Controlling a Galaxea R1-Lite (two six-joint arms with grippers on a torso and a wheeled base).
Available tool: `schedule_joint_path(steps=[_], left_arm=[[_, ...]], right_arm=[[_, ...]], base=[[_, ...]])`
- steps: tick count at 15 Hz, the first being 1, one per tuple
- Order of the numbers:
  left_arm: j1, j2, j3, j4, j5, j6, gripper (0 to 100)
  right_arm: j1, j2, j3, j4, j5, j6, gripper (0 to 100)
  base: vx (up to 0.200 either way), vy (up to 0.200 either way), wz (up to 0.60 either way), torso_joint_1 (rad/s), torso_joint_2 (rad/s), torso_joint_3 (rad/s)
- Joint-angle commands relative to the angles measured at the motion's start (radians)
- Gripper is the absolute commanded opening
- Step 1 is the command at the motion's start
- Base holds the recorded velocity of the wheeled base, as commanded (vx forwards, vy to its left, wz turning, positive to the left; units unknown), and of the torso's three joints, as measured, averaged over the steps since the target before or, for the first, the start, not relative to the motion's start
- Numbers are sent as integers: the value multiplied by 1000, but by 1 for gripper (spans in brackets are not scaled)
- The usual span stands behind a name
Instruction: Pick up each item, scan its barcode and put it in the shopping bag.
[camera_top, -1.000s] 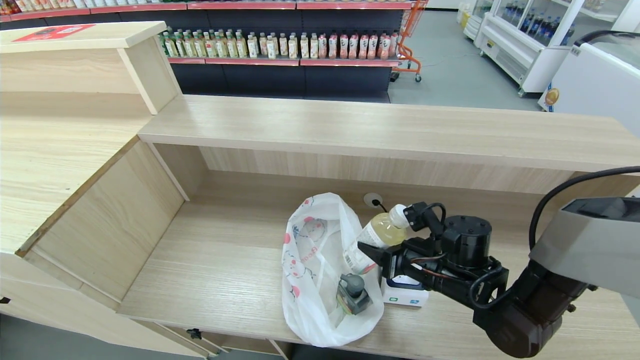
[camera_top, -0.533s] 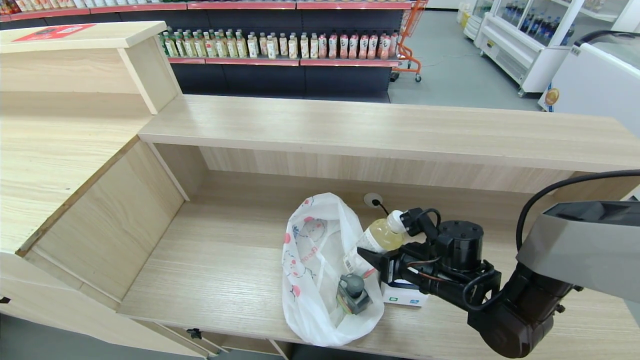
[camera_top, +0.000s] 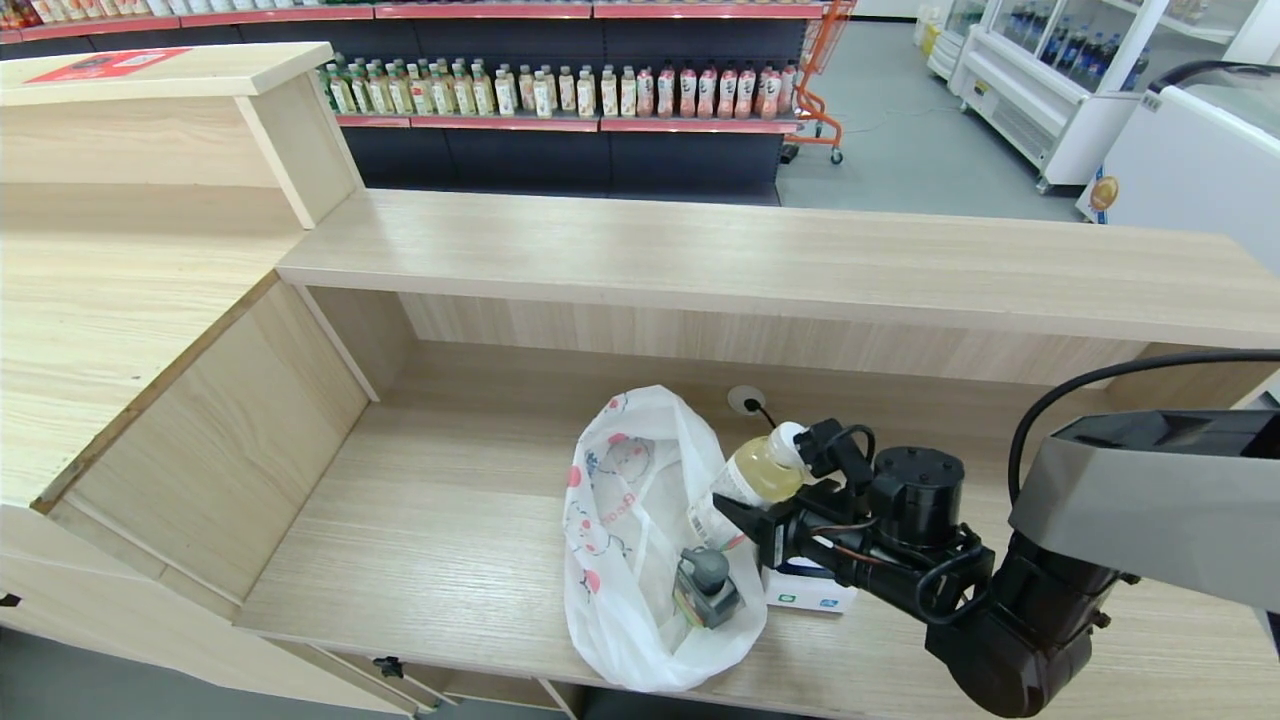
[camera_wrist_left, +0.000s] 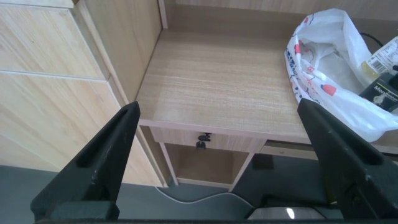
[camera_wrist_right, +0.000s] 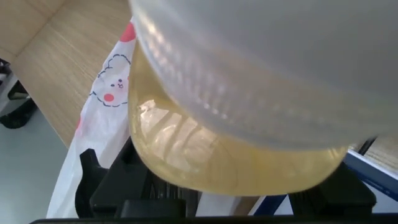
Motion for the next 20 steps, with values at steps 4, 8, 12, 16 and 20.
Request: schedule_joint_path(steps=[4,8,12,16,20], left_arm=[[0,2,0,0,0,0,100],[0,2,0,0,0,0,100],[0,0,0,0,0,0,100],[0,2,0,0,0,0,100],[0,0,0,0,0,0,100]], right_arm=[[-18,-13,-94,6,6,70,0],[-36,-8,-120,40,177,129,0],[-44,4,-189,121,214,251,0],[-21,66,-200,124,215,245,0],[-24,81,-186,131,252,173,0]], base=[[0,0,0,0,0,0],[0,0,0,0,0,0],[0,0,0,0,0,0],[0,0,0,0,0,0],[0,0,0,0,0,0]])
